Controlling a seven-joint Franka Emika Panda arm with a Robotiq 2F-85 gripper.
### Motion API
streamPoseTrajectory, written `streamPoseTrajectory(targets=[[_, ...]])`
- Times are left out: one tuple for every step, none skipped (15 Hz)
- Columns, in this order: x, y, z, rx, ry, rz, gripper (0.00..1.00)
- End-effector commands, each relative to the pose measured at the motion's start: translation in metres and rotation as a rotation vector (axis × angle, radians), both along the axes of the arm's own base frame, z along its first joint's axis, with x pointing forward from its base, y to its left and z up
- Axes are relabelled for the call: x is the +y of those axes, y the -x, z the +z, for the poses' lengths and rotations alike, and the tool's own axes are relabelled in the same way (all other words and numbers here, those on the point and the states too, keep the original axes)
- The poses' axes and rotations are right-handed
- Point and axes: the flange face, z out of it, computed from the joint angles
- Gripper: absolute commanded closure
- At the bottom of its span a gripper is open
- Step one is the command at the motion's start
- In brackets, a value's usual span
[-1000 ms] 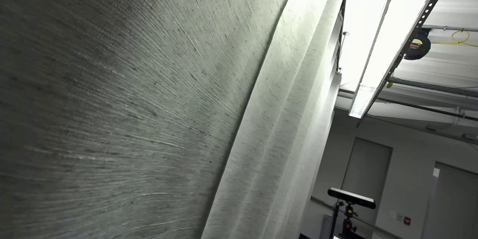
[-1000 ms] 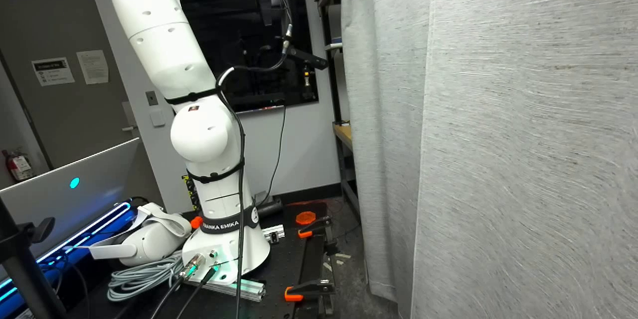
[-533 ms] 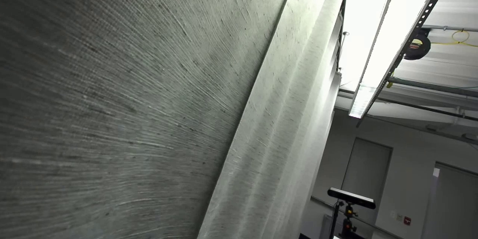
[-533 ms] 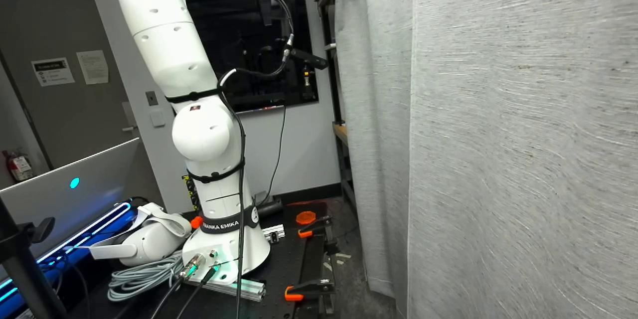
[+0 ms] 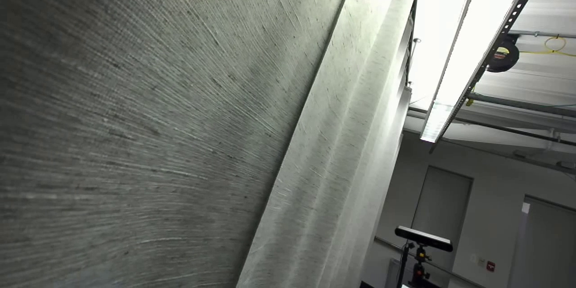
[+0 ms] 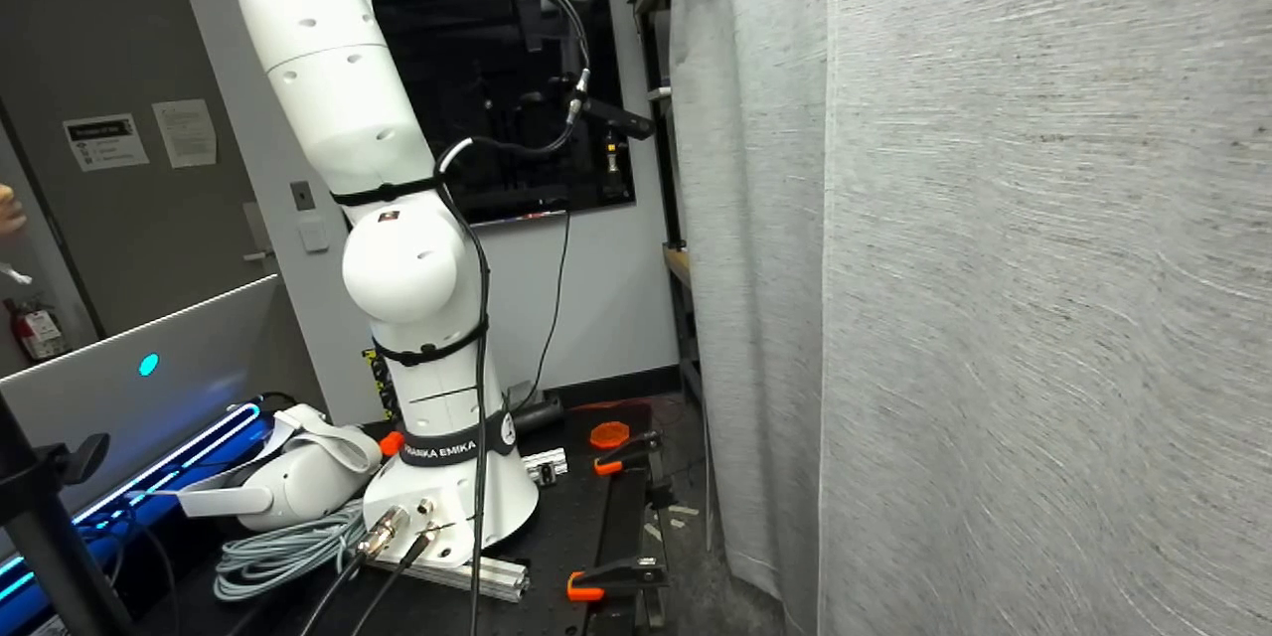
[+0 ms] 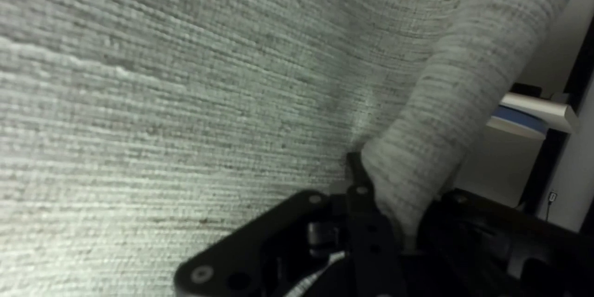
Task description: Pull the curtain to the left
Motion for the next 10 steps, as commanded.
streamPoseTrajectory(targets=[[0.0230,0.0095,-0.0646,0.055,0.141,0.013,1.00],[0.0219,0.0085,-0.0649,0.046,0.148,0.005,1.00],[0.0210,0.0076,-0.0653,0.036,0.155,-0.001,1.00],[0.0201,0.0067,-0.0658,0.026,0.162,-0.008,1.00],[0.0193,0.0059,-0.0663,0.016,0.169,-0.015,1.00],[0.0184,0.0052,-0.0667,0.007,0.176,-0.022,1.00],[0.0176,0.0048,-0.0672,-0.003,0.183,-0.029,1.00],[0.0170,0.0043,-0.0678,-0.014,0.190,-0.036,1.00],[0.0164,0.0038,-0.0683,-0.025,0.198,-0.042,1.00],[0.0159,0.0035,-0.0687,-0.036,0.205,-0.050,1.00]])
